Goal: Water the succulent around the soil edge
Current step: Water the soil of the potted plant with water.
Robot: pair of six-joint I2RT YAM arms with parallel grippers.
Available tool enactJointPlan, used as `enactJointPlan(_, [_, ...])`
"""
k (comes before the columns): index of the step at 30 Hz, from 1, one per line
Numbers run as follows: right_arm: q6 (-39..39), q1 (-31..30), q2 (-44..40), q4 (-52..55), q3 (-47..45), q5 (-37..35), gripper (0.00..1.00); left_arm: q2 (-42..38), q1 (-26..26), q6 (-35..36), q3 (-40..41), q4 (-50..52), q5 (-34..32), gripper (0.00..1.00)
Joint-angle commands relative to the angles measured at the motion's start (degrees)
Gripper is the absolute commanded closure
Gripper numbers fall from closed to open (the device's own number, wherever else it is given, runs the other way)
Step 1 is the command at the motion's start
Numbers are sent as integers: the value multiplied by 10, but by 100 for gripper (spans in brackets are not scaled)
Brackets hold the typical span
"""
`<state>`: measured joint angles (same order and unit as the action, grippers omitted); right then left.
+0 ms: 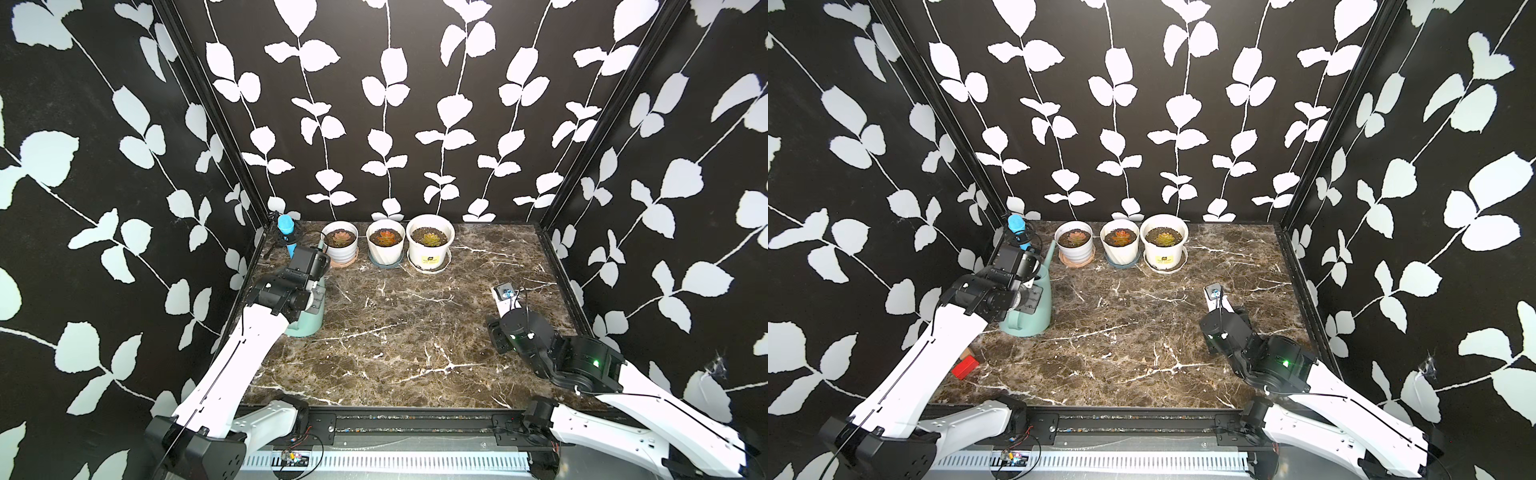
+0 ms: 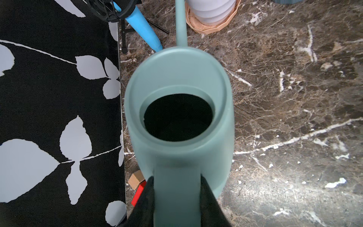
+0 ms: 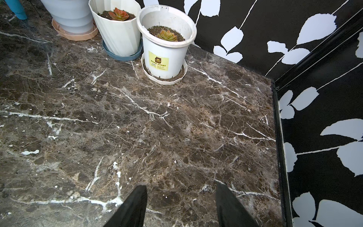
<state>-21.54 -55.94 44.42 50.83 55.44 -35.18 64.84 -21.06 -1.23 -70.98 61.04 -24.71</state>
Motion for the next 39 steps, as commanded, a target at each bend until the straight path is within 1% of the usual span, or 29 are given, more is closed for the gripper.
enactJointPlan(1, [4, 5, 0, -14, -10, -3, 41, -3, 4, 7, -29, -18, -16, 100])
enactJointPlan(12, [5, 8, 3, -15, -10, 0, 42, 34, 11, 16, -60, -6, -15, 100])
enactJointPlan(24, [5, 11, 4, -16, -10, 1, 42, 65, 30, 24, -86, 10, -2, 100])
enactJointPlan(39, [11, 13, 12, -25, -7, 4, 42, 103, 32, 45, -139, 24, -6, 100])
